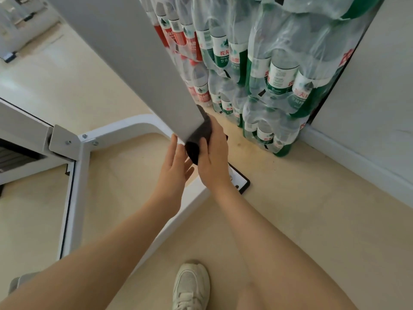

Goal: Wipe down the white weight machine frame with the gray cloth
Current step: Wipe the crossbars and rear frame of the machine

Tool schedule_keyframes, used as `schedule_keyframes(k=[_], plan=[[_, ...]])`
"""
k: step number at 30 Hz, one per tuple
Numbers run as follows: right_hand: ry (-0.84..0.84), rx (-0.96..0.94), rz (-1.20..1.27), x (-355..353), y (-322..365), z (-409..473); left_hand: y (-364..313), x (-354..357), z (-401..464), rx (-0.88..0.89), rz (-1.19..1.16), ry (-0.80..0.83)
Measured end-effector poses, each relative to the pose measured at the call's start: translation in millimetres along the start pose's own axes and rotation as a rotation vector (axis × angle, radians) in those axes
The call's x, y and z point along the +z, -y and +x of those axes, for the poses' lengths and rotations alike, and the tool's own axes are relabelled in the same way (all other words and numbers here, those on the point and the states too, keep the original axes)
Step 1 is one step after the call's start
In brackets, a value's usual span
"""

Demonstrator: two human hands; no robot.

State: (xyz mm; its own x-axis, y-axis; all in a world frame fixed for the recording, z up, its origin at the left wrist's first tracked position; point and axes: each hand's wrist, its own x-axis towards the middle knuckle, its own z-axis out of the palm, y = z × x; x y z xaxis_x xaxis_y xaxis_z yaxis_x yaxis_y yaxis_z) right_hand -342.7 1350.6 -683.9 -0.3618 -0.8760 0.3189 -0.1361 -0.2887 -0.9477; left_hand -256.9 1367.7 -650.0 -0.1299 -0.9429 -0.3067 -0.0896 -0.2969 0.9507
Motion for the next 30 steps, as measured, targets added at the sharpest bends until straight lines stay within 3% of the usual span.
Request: schedule_keyframes(k=[2,6,10,13,19,21,25,27,30], plan=[[0.018,0.095,-0.012,-3.4,-31.4,-15.2,7.8,-4.6,1.8,0.003,0.026,-0.018],[0.016,0.468,0.084,-8.8,-87.7,-41.8,19.1,-12.3,6.6,0.011,0.060,0.006],[-0.041,0.642,0.264,-6.5,-80.3,-38.8,20.7,-15.5,10.8,-0.008,0.053,0.012],[0.000,0.509,0.220,-5.6,-39.8,-20.9,18.6,-12.6,10.0,-0.031,0.027,-0.013],[0.117,-0.093,0.132,-9.0,64.9,32.5,9.1,-11.4,3.2,-0.076,-0.009,0.033],[0.116,-0.204,0.105,-8.8,79.6,37.0,0.3,-13.2,-0.5,-0.107,-0.045,0.051],[0.248,-0.114,0.072,-21.4,64.3,23.5,-27.9,-19.6,-14.1,-0.080,-0.167,-0.029],[0.302,-0.004,0.054,-28.1,59.2,17.8,-46.4,-20.5,-25.2,0.020,-0.190,-0.066],[0.275,0.018,-0.002,-27.1,86.5,21.7,-81.8,-17.4,-42.8,0.197,-0.179,-0.110]])
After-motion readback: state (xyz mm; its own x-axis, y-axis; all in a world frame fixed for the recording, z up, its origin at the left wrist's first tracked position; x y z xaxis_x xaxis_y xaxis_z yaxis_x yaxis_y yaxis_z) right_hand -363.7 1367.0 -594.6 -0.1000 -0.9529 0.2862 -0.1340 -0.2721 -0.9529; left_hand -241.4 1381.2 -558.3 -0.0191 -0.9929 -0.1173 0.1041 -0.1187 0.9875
